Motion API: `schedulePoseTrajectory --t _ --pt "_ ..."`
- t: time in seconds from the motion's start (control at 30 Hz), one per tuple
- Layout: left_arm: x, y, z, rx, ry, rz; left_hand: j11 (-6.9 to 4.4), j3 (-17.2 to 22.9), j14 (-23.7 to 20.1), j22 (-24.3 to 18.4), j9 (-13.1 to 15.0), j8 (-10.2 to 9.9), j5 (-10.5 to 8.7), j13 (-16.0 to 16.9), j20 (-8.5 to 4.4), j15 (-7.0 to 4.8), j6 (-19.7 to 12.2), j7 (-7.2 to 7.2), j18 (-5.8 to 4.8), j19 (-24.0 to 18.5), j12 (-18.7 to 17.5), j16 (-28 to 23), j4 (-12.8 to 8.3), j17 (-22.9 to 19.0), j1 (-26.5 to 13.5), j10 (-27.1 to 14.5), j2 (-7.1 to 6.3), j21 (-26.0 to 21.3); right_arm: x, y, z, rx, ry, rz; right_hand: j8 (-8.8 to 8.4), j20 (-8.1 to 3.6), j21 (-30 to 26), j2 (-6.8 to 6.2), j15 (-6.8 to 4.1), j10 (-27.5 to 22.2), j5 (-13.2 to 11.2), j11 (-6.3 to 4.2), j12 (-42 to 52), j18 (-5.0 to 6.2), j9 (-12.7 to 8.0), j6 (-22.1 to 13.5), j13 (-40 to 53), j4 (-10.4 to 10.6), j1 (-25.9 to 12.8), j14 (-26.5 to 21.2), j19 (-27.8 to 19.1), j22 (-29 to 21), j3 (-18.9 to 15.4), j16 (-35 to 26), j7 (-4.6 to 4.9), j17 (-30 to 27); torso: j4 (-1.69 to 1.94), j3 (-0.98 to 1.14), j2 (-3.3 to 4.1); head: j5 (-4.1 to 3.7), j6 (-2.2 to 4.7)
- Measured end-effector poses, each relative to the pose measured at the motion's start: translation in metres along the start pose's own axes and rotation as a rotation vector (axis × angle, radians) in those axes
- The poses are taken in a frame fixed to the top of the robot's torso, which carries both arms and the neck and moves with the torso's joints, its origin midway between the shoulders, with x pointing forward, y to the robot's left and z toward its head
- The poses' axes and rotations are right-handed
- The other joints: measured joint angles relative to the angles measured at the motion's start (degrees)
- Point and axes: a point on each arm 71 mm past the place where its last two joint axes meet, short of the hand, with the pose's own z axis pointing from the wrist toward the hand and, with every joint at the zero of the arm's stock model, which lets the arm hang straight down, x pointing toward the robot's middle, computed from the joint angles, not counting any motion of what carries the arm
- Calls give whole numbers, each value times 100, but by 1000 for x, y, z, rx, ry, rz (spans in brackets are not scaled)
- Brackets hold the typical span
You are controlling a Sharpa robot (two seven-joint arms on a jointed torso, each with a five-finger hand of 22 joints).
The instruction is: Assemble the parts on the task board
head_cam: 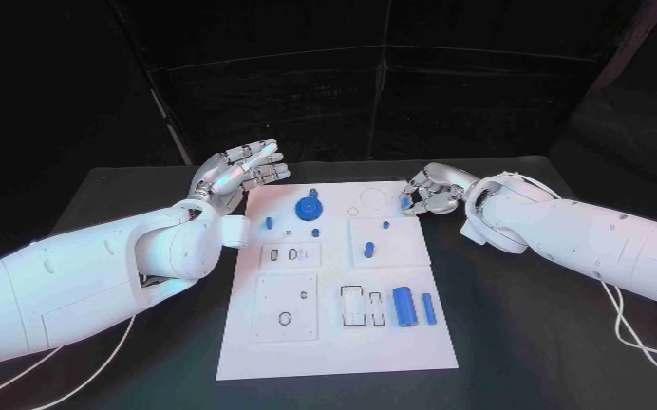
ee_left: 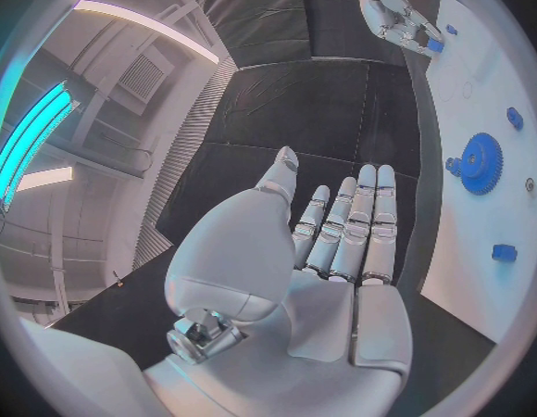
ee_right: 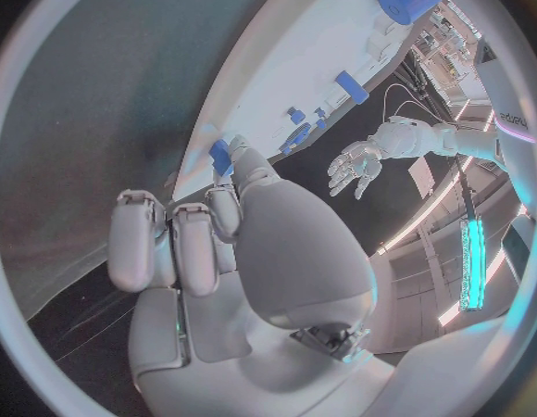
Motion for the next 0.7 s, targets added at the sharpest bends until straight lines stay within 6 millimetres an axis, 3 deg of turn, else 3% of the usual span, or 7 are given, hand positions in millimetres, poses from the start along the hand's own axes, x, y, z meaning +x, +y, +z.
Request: schedulePoseTrajectory --t 0.13,0.43,0.7 --pt "0 0 0 -1 1 0 0 0 0 0 0 0 0 0 0 0 0 0 0 0 0 0 0 -1 0 0 0 0 0 0 0 2 -1 0 34 -20 22 48 -22 58 -18 -17 58 0 -11 102 56 -12 -18 21 20 25 87 21 -23 0 0 1 0 -2 -9" --pt "0 0 0 -2 1 -1 0 0 0 1 0 0 0 0 0 0 0 0 0 0 0 0 0 -5 0 0 0 0 -1 -1 0 7 -13 -2 84 -62 43 165 -62 78 -399 -37 108 0 -28 190 138 -148 70 21 62 79 429 22 -61 -1 1 1 -3 11 -29" --pt "-1 0 -1 -2 0 -1 0 0 0 1 0 0 0 0 0 0 0 0 0 0 0 0 0 -4 0 0 0 0 -1 5 -3 -9 -35 1 85 -62 43 208 -62 79 -468 -38 147 0 -44 183 157 -245 54 22 62 107 749 22 -68 4 1 -1 -7 37 -5"
